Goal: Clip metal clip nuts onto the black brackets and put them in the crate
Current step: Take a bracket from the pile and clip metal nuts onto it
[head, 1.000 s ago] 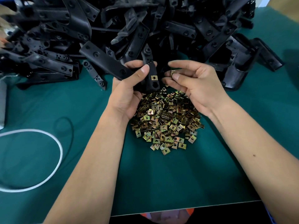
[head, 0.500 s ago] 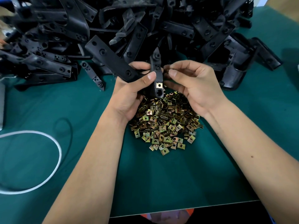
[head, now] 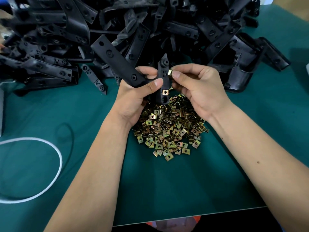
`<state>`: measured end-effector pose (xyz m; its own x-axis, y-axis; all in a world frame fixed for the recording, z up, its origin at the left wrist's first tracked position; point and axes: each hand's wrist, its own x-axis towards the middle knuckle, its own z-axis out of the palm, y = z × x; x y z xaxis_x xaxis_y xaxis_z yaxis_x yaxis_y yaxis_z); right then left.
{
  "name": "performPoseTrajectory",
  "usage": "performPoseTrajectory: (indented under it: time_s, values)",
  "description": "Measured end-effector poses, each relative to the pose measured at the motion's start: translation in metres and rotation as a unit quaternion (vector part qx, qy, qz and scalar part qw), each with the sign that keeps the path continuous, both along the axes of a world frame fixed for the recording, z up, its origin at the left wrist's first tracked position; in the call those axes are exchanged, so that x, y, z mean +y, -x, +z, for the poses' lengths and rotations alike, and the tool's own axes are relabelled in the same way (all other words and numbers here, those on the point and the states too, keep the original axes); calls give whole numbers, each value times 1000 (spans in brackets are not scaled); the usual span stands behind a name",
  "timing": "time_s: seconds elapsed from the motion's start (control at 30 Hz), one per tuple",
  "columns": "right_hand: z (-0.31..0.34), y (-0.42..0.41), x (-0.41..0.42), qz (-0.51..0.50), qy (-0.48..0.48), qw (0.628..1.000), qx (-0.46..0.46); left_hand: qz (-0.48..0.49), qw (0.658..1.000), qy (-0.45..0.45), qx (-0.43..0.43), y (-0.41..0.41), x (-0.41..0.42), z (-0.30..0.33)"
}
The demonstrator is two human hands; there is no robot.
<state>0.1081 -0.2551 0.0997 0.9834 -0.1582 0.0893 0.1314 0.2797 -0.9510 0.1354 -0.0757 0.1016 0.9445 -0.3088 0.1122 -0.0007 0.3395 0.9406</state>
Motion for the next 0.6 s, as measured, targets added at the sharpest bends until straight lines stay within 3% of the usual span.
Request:
performPoseTrajectory:
  time_s: [0.3, 0.6]
  values:
    - [6, 2, -3, 44, 13, 999, 7, -17, 1000, -3, 9, -1, 4, 0]
    - [12, 6, -2, 92, -12, 996, 9, -67, 994, -14, 79, -3, 14, 6]
